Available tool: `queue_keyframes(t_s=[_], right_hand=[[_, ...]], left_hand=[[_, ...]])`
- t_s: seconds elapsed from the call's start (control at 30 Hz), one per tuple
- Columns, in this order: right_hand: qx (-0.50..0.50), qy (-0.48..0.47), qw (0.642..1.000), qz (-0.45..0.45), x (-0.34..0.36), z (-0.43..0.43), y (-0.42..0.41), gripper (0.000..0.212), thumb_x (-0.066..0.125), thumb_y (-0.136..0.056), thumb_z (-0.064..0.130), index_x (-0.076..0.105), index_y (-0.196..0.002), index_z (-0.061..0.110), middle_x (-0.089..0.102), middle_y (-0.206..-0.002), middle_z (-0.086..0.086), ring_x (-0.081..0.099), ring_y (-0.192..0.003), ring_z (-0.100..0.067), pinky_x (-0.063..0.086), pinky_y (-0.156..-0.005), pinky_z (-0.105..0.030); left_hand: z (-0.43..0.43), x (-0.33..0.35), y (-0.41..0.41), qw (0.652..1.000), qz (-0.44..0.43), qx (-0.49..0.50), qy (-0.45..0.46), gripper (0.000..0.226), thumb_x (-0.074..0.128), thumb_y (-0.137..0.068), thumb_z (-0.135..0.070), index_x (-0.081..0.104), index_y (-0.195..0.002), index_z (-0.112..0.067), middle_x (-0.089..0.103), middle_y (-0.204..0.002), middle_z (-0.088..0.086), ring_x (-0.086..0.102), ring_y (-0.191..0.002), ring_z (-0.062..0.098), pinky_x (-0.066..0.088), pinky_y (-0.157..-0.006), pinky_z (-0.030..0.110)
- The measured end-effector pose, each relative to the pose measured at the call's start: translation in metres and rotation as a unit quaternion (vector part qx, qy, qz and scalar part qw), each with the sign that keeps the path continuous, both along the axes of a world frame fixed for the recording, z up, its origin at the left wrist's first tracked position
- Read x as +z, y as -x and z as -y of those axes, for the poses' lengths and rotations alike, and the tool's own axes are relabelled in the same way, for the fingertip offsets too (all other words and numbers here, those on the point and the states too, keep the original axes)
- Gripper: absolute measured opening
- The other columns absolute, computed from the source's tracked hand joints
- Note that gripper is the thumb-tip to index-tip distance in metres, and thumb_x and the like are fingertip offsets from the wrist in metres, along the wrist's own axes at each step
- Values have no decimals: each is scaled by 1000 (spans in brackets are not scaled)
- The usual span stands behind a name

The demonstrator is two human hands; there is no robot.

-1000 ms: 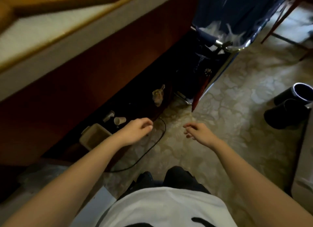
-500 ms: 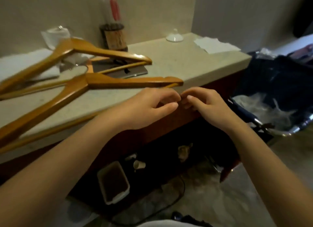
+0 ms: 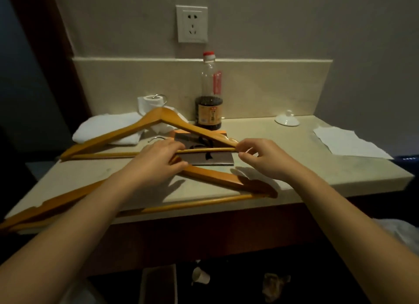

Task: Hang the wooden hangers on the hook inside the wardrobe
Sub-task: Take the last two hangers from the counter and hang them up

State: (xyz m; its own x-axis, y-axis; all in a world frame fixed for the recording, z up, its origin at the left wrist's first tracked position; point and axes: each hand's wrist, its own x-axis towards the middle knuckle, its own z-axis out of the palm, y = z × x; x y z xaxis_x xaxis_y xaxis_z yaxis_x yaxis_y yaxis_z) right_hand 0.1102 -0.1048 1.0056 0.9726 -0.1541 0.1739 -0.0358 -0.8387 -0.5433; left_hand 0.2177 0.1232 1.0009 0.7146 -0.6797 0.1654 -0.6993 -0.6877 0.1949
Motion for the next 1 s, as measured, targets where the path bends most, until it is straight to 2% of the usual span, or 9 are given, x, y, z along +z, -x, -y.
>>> queue_keyframes(t_s=[0.1,0.23,0.37,0.57,0.63,0.73,0.9,1.0], right_hand=[[0,28,999,-23,-1,2,-32,30,51,-92,25,58,-121,18,59,-121,-4,56,-104,-17,49,-89,-32],[15,43,998,-33,-3,-4,-76,38,54,-91,25,51,-129,18,52,-128,-7,53,-107,-20,48,-86,-29],[22,59,998,-23,-8,-17,-117,40,57,-89,25,49,-127,19,52,-124,-9,52,-109,-24,49,-94,-40],[25,39,998,-40,-15,-37,-157,41,52,-91,25,43,-130,17,52,-125,-8,53,-113,-27,46,-96,-43],[-8,80,997,-12,-25,-42,-162,41,50,-91,30,43,-130,21,54,-123,-7,53,-113,-28,44,-97,-46],[-61,129,988,60,-39,-44,-162,41,51,-92,30,43,-132,23,58,-122,-5,55,-112,-28,43,-95,-45],[-104,130,982,85,-39,-36,-157,25,54,-90,33,57,-113,22,63,-104,-4,59,-96,-26,50,-85,-43],[-114,131,982,74,-36,-32,-154,21,55,-90,36,60,-103,21,64,-94,-4,60,-88,-24,51,-81,-43]], left_hand=[[-15,-23,-7,991,70,106,-44,74,44,-81,-66,30,-141,-26,34,-148,-2,30,-137,20,27,-112,42],[-24,-38,-10,982,42,185,-18,80,40,-80,-70,26,-143,-23,36,-147,1,33,-136,22,29,-111,43],[-20,-38,-10,980,24,199,6,80,42,-80,-69,27,-143,-22,39,-146,0,35,-135,21,29,-112,42],[-21,-35,-7,975,34,214,44,80,45,-78,-70,25,-143,-26,39,-146,-4,40,-132,18,37,-106,39],[-22,-36,-7,973,40,220,52,81,45,-77,-70,25,-143,-27,38,-147,-5,41,-132,18,40,-103,39],[-21,-35,-8,972,33,226,54,80,47,-77,-70,25,-142,-28,38,-146,-6,42,-131,17,41,-100,39],[-23,-36,-8,966,63,239,80,84,49,-72,-73,33,-139,-26,41,-144,-4,40,-131,19,33,-107,39],[-25,-38,-6,956,118,252,90,91,38,-66,-83,40,-134,-23,46,-137,-2,43,-126,19,31,-107,39]])
